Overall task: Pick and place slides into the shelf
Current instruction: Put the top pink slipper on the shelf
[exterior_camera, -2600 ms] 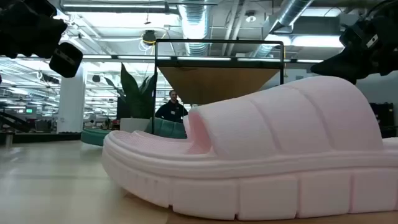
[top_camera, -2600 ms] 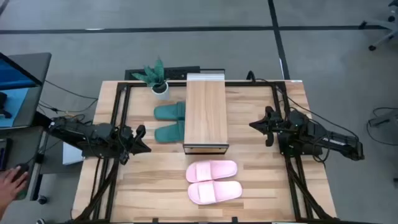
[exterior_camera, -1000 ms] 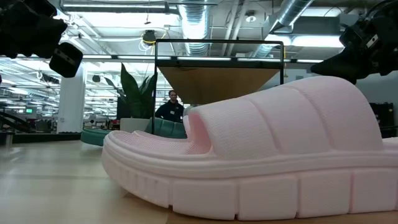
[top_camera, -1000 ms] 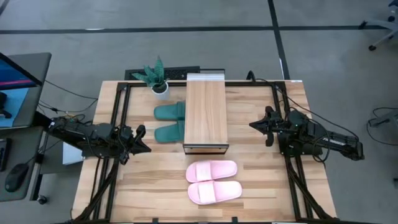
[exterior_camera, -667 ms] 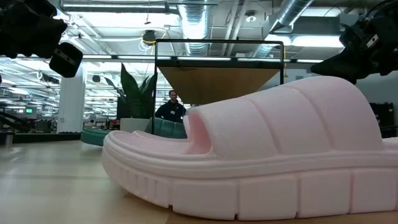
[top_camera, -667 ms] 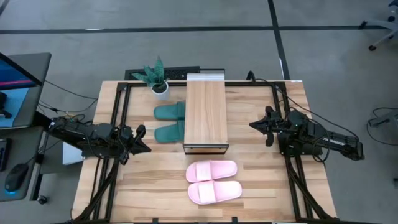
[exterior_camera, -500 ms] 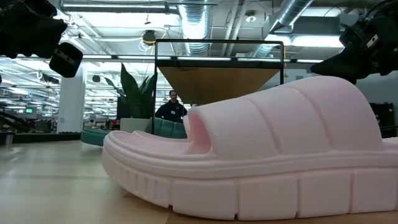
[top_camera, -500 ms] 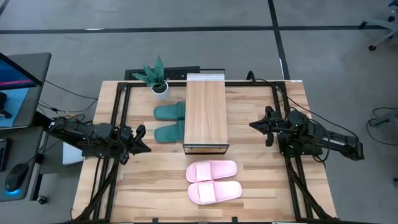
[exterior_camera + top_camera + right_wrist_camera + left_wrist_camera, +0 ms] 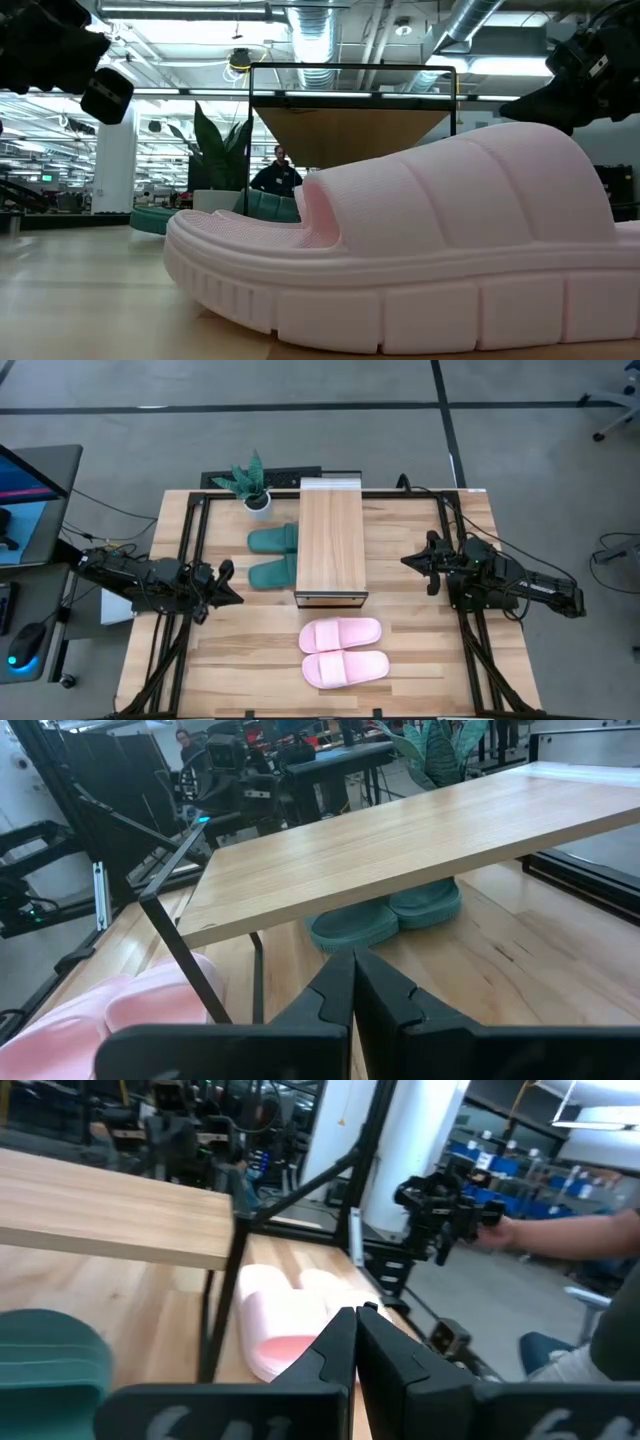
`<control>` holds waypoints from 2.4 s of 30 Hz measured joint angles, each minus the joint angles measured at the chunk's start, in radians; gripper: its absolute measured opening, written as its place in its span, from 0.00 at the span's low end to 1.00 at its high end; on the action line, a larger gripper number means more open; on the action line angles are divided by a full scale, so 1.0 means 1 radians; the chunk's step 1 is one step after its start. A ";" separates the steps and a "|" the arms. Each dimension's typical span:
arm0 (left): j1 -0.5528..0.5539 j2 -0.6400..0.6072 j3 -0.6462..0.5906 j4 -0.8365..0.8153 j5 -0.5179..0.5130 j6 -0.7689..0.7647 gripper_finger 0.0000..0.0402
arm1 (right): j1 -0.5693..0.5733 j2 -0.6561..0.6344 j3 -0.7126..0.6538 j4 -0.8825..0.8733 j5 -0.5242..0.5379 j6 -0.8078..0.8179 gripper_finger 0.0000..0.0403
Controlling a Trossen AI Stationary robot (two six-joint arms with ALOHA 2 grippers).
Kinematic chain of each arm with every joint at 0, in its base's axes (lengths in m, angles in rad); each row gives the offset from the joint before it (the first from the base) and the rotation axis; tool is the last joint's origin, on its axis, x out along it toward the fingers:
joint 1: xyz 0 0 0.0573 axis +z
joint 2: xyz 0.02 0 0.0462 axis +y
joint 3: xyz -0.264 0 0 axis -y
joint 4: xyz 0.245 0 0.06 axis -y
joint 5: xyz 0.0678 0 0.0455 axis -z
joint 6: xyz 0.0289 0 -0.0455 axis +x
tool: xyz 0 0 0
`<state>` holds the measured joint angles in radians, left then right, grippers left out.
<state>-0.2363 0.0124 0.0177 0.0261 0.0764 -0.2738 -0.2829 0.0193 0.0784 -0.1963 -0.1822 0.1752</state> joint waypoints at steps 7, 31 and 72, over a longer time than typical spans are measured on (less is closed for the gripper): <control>0.000 0.000 -0.002 0.007 -0.148 -0.062 0.00 | 0.000 0.000 -0.001 0.011 0.000 0.001 0.00; 0.000 0.000 0.000 0.045 -0.561 -0.528 0.00 | 0.052 0.000 -0.001 0.340 -0.077 0.777 0.00; -0.275 0.000 0.000 0.141 -0.458 -0.658 0.00 | 0.942 0.750 0.000 0.292 0.446 1.474 0.09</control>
<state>-0.5110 0.0124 0.0174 0.1673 -0.3813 -0.9314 0.6594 0.7694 0.0788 0.0953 0.2641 1.6489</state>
